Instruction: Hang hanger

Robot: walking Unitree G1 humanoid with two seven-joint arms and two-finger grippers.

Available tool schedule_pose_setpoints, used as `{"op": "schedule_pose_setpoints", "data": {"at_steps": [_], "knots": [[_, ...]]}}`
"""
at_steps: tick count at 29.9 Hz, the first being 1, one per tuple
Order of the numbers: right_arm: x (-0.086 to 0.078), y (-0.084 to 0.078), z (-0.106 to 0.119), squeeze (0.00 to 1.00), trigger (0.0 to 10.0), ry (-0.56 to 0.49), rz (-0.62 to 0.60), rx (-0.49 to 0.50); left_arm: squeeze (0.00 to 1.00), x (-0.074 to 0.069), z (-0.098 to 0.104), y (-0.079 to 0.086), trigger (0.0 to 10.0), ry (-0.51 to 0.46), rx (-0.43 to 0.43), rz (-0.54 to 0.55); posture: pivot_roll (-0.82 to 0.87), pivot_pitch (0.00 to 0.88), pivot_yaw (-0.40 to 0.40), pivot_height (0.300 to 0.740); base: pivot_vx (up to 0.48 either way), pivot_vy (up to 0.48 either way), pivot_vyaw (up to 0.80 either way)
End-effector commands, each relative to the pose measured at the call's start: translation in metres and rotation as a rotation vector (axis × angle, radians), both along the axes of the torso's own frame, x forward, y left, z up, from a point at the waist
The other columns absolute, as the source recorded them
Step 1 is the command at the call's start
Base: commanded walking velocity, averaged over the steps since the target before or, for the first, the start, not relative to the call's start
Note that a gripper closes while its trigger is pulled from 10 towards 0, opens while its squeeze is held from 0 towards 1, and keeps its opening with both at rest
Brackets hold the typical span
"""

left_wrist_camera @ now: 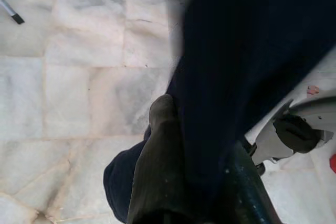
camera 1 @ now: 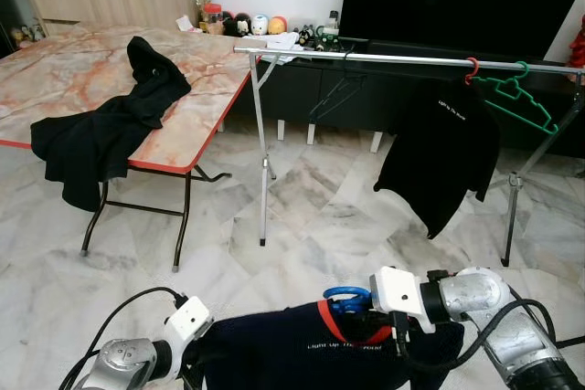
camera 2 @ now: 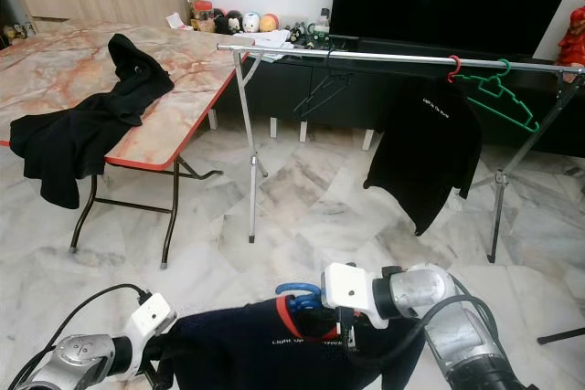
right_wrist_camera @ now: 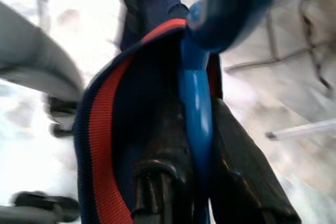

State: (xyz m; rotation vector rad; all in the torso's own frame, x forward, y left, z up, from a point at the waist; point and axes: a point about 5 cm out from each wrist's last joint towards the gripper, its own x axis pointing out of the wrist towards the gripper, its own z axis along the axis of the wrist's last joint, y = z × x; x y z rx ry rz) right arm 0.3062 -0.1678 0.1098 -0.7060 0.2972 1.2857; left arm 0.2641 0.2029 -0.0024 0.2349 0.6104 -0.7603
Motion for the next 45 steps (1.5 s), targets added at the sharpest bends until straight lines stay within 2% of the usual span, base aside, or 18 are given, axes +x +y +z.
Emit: {"op": "schedule_pose_setpoints", "data": {"at_steps": [1, 2, 7, 11, 13, 17, 21, 24, 29, 31, 33, 34, 35, 37, 40, 41, 42, 45], "knots": [[0.015, -0.01, 0.01, 0.0, 10.0, -0.099, -0.12, -0.024, 0.0, 0.003, 0.003, 0.007, 0.0, -0.022, 0.024, 0.033, 0.05, 0.0, -0.029, 0.74, 0.0, 0.0, 0.0], [0.022, -0.02, 0.009, 0.0, 10.0, -0.104, -0.217, -0.052, 0.0, 0.004, 0.003, 0.011, 0.0, -0.035, 0.058, 0.058, 0.05, 0.0, -0.029, 0.74, 0.0, 0.0, 0.0], [0.02, -0.034, 0.001, 0.0, 10.0, -0.076, -0.265, -0.127, 0.0, 0.005, 0.002, 0.017, 0.0, -0.06, 0.141, 0.072, 0.05, 0.0, -0.027, 0.74, 0.0, 0.0, 0.0], [0.024, -0.056, -0.007, 0.0, 10.0, -0.08, -0.431, -0.22, 0.0, 0.004, 0.001, 0.017, 0.0, -0.053, 0.169, 0.057, 0.05, 0.0, -0.024, 0.74, 0.0, 0.0, 0.0], [0.035, -0.066, -0.006, 0.0, 10.0, -0.104, -0.648, -0.174, 0.0, -0.001, -0.005, 0.013, 0.0, -0.011, 0.178, 0.013, 0.05, 0.0, -0.022, 0.74, 0.0, 0.0, 0.0], [0.04, -0.075, -0.009, 0.0, 10.0, -0.121, -0.822, -0.143, 0.0, -0.004, -0.009, 0.01, 0.0, 0.009, 0.198, -0.008, 0.05, 0.0, -0.019, 0.74, 0.0, 0.0, 0.0], [0.041, -0.078, -0.009, 0.0, 10.0, -0.14, -0.858, -0.153, 0.0, -0.005, -0.01, 0.01, 0.0, 0.015, 0.199, -0.013, 0.05, 0.0, -0.019, 0.74, 0.0, 0.0, 0.0], [0.043, -0.081, -0.008, 0.0, 10.0, -0.129, -0.974, -0.05, 0.0, -0.009, -0.012, 0.008, 0.0, 0.041, 0.186, -0.038, 0.04, 0.0, -0.018, 0.74, 0.0, 0.0, 0.0], [0.043, -0.07, -0.014, 0.0, 10.0, -0.133, -0.938, -0.019, 0.0, -0.012, -0.013, 0.007, 0.0, 0.069, 0.16, -0.063, 0.05, 0.0, -0.018, 0.74, 0.0, 0.0, 0.0], [0.054, -0.048, 0.006, 0.0, 10.0, -0.165, -0.97, 0.326, 0.0, -0.009, -0.011, 0.005, 0.0, 0.062, 0.134, -0.069, 0.05, 0.0, -0.018, 0.74, 0.0, 0.0, 0.0], [0.057, -0.02, 0.031, 0.0, 10.0, -0.1, -0.872, 0.807, 0.0, -0.005, -0.007, 0.002, 0.0, 0.046, 0.105, -0.061, 0.05, 0.0, -0.018, 0.74, 0.0, 0.0, 0.0], [0.055, -0.012, 0.036, 0.0, 10.0, -0.063, -0.815, 0.932, 0.0, -0.003, -0.005, 0.001, 0.0, 0.04, 0.096, -0.055, 0.05, 0.0, -0.017, 0.74, 0.0, 0.0, 0.0], [0.055, -0.012, 0.036, 0.0, 10.0, -0.063, -0.815, 0.932, 0.0, -0.003, -0.005, 0.001, 0.0, 0.04, 0.096, -0.055, 0.05, 0.0, -0.017, 0.74, 0.0, 0.0, 0.0], [0.046, 0.005, 0.031, 0.0, 10.0, -0.015, -0.696, 1.0, 0.0, 0.0, -0.002, -0.001, 0.0, 0.024, 0.067, -0.044, 0.05, 0.0, -0.015, 0.74, 0.0, 0.0, 0.0], [0.042, 0.008, 0.025, 0.0, 10.0, 0.045, -0.661, 1.076, 0.0, 0.003, 0.001, -0.003, 0.0, 0.016, 0.037, -0.034, 0.06, 0.0, -0.016, 0.74, 0.0, 0.0, 0.0], [0.042, 0.002, 0.024, 0.0, 10.0, 0.087, -0.7, 1.186, 0.0, 0.005, 0.003, -0.003, 0.0, 0.01, 0.023, -0.028, 0.06, 0.0, -0.016, 0.74, 0.0, 0.0, 0.0], [0.043, -0.011, 0.023, 0.0, 10.0, 0.152, -0.764, 1.385, 0.0, 0.007, 0.006, -0.003, 0.0, -0.002, -0.007, -0.018, 0.06, 0.0, -0.015, 0.74, 0.0, 0.0, 0.0], [0.042, -0.022, 0.021, 0.0, 10.0, 0.186, -0.797, 1.554, 0.0, 0.009, 0.009, -0.005, 0.0, -0.011, -0.046, -0.007, 0.06, 0.0, -0.012, 0.74, 0.0, 0.0, 0.0]]}}
